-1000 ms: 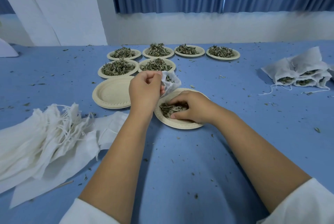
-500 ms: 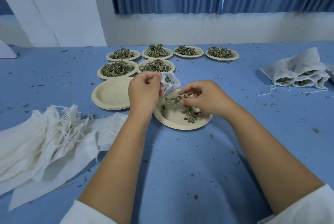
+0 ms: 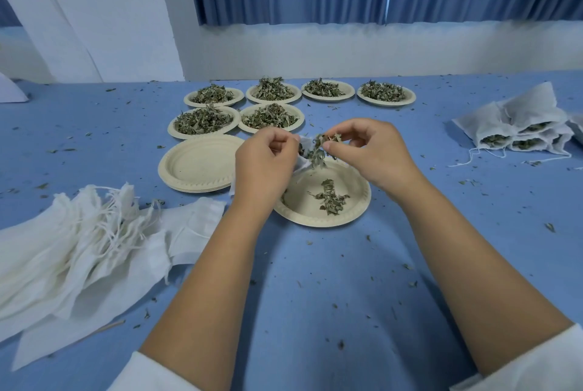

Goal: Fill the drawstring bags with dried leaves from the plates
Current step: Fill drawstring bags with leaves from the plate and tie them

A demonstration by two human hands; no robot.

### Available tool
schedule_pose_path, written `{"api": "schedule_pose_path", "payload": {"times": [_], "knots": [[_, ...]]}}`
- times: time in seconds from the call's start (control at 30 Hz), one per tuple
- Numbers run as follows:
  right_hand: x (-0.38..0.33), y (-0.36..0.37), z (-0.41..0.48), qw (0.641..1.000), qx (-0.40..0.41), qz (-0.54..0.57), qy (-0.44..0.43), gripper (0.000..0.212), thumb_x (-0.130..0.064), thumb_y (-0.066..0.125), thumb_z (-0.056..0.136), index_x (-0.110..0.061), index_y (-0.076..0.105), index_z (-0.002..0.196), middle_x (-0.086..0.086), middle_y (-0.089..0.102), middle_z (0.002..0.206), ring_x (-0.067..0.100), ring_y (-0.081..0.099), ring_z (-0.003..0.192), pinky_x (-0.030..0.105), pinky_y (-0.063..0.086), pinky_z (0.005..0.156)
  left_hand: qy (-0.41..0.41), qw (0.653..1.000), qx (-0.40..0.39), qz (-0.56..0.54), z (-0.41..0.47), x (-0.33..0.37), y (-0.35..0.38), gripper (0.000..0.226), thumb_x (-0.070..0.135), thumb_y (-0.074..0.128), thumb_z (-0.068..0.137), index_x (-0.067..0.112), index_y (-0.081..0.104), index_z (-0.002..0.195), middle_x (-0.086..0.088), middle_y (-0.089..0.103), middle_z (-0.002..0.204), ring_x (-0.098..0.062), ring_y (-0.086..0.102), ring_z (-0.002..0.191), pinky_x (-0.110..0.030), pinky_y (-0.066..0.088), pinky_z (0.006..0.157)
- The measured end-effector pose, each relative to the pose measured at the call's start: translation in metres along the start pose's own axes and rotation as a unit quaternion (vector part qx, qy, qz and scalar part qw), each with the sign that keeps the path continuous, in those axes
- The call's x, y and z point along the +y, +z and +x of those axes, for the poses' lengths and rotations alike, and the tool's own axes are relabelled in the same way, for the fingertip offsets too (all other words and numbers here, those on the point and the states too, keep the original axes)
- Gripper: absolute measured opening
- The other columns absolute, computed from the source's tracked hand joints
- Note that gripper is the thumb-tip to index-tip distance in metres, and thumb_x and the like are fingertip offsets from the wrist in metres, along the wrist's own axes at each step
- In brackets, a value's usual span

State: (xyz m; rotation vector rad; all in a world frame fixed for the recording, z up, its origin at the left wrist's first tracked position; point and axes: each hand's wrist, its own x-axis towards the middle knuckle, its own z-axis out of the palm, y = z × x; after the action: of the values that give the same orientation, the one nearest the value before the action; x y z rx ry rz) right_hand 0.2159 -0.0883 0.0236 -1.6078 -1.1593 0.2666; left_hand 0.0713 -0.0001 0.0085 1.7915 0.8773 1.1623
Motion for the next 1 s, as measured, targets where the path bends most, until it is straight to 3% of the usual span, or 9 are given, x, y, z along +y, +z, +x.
{"api": "schedule_pose_path", "payload": {"times": [0.17, 0.3, 0.4, 0.47, 0.63, 0.73, 0.83, 0.93, 1.0], "knots": [[0.002, 0.019, -0.005, 0.999, 0.027, -0.03, -0.033, 0.018, -0.016, 0.08, 0.077, -0.028, 0.068, 0.082, -0.018, 0.064, 0.071, 0.006, 0.053, 0.057, 0.009, 0.043, 0.059, 0.002, 1.0, -0.023, 0.008, -0.005, 0.003, 0.007, 0.011, 0.022, 0.065, 0.092, 0.017, 0.07, 0.084, 0.002, 0.067, 0.068, -0.006, 0.059, 0.059, -0.024, 0.052, 0.064], [0.005, 0.028, -0.007, 0.999, 0.017, -0.037, -0.013, 0.019, -0.01, 0.078, 0.077, -0.024, 0.066, 0.078, -0.015, 0.061, 0.067, -0.002, 0.054, 0.055, 0.006, 0.043, 0.058, -0.021, 0.999, -0.034, -0.032, -0.005, 0.007, 0.007, 0.011, 0.018, 0.064, 0.093, 0.011, 0.07, 0.087, -0.003, 0.067, 0.07, -0.016, 0.063, 0.066, -0.039, 0.059, 0.073], [0.004, 0.028, -0.009, 0.999, -0.009, -0.041, 0.002, 0.013, -0.005, 0.075, 0.078, -0.016, 0.074, 0.086, -0.017, 0.063, 0.064, -0.009, 0.057, 0.056, 0.004, 0.042, 0.058, -0.02, 0.998, -0.051, -0.024, -0.006, 0.006, 0.007, 0.011, 0.017, 0.063, 0.093, 0.011, 0.07, 0.086, 0.007, 0.065, 0.06, -0.009, 0.063, 0.06, -0.029, 0.058, 0.065], [0.0, 0.025, -0.008, 0.999, -0.028, -0.016, 0.012, 0.018, -0.007, 0.073, 0.081, -0.023, 0.074, 0.089, -0.016, 0.069, 0.069, -0.009, 0.062, 0.063, 0.007, 0.047, 0.064, -0.02, 0.998, -0.052, -0.018, -0.007, 0.006, 0.007, 0.012, 0.016, 0.061, 0.093, 0.011, 0.069, 0.086, 0.012, 0.061, 0.052, -0.003, 0.057, 0.05, -0.019, 0.051, 0.056], [-0.005, 0.017, -0.006, 0.998, -0.019, 0.06, 0.031, 0.02, -0.006, 0.072, 0.083, -0.024, 0.076, 0.091, -0.009, 0.075, 0.087, 0.005, 0.071, 0.084, 0.023, 0.055, 0.086, -0.036, 0.998, -0.034, -0.044, -0.004, 0.006, 0.004, 0.012, 0.018, 0.062, 0.094, 0.013, 0.069, 0.085, 0.01, 0.061, 0.053, -0.004, 0.055, 0.047, -0.023, 0.052, 0.056], [-0.003, 0.024, -0.009, 0.999, 0.022, 0.029, 0.003, 0.019, -0.008, 0.078, 0.078, -0.026, 0.075, 0.076, -0.005, 0.073, 0.08, 0.009, 0.069, 0.074, 0.022, 0.054, 0.079, -0.03, 0.997, -0.044, -0.049, -0.006, 0.008, 0.006, 0.012, 0.017, 0.062, 0.094, 0.013, 0.069, 0.085, 0.01, 0.06, 0.052, -0.004, 0.054, 0.047, -0.02, 0.05, 0.055], [0.001, 0.033, -0.013, 0.999, 0.033, -0.034, -0.026, 0.017, -0.004, 0.071, 0.077, -0.018, 0.074, 0.067, 0.004, 0.066, 0.07, 0.008, 0.053, 0.058, 0.018, 0.043, 0.061, -0.024, 0.996, -0.067, -0.051, -0.007, 0.009, 0.007, 0.014, 0.013, 0.062, 0.093, 0.016, 0.068, 0.082, 0.011, 0.06, 0.052, -0.003, 0.055, 0.047, -0.018, 0.049, 0.053], [0.003, 0.033, -0.013, 0.993, -0.047, -0.099, -0.044, 0.015, -0.002, 0.059, 0.081, -0.004, 0.07, 0.072, 0.02, 0.06, 0.067, 0.022, 0.043, 0.057, 0.032, 0.037, 0.057, -0.032, 0.995, -0.072, -0.061, -0.007, 0.008, 0.006, 0.016, 0.008, 0.059, 0.093, 0.016, 0.067, 0.081, 0.011, 0.061, 0.053, -0.002, 0.057, 0.047, -0.017, 0.049, 0.052], [0.001, 0.03, -0.013, 0.987, -0.114, -0.106, -0.037, 0.021, 0.0, 0.051, 0.083, -0.005, 0.071, 0.079, 0.023, 0.058, 0.07, 0.013, 0.036, 0.054, 0.029, 0.033, 0.055, -0.034, 0.996, -0.058, -0.061, -0.005, 0.005, 0.004, 0.019, 0.009, 0.058, 0.094, 0.017, 0.066, 0.079, 0.01, 0.061, 0.053, -0.003, 0.058, 0.05, -0.023, 0.056, 0.058]]}}
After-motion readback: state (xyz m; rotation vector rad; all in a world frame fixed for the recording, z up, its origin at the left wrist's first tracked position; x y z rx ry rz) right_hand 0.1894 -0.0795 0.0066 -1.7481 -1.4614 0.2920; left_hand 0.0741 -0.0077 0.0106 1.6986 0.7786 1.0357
